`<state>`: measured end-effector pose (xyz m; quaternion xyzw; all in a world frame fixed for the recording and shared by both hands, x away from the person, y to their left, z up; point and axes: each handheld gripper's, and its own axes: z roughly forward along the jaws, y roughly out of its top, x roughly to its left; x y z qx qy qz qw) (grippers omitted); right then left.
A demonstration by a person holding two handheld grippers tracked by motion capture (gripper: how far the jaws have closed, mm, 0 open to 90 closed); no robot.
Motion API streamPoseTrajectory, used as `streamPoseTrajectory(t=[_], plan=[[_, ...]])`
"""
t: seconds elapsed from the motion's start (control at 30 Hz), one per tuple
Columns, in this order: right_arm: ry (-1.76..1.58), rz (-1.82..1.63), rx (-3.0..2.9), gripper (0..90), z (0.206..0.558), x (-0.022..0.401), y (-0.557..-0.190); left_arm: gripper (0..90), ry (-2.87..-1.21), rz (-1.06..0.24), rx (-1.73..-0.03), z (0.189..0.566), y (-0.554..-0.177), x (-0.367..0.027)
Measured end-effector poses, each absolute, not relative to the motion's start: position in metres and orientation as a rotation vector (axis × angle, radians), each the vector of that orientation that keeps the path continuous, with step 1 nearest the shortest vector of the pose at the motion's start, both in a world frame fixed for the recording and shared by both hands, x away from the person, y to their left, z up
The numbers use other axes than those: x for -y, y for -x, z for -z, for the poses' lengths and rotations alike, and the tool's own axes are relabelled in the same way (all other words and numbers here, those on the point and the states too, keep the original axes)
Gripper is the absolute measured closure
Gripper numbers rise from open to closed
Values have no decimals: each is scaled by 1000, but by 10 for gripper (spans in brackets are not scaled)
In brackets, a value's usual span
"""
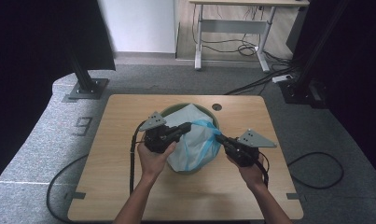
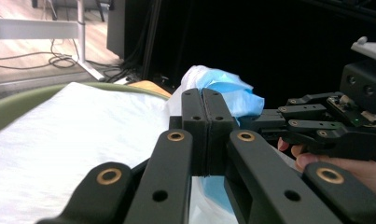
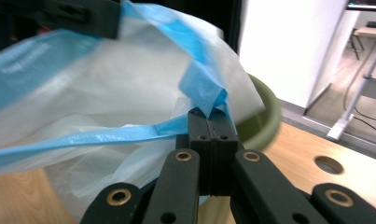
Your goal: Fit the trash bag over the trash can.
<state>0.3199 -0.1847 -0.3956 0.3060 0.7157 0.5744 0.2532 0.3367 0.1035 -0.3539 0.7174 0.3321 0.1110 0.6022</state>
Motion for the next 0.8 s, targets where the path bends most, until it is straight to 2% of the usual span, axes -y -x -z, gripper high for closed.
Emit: streamPoseTrajectory(t=[0.3,0.8], plan=[[-859,-1514,-1914,889,389,204,-325,895,-1606,-276,-814,349,-342,-124],[-890,-1425,-1785,889,345,233,-344,897,-1520,-288,-837,333,-349,-154]])
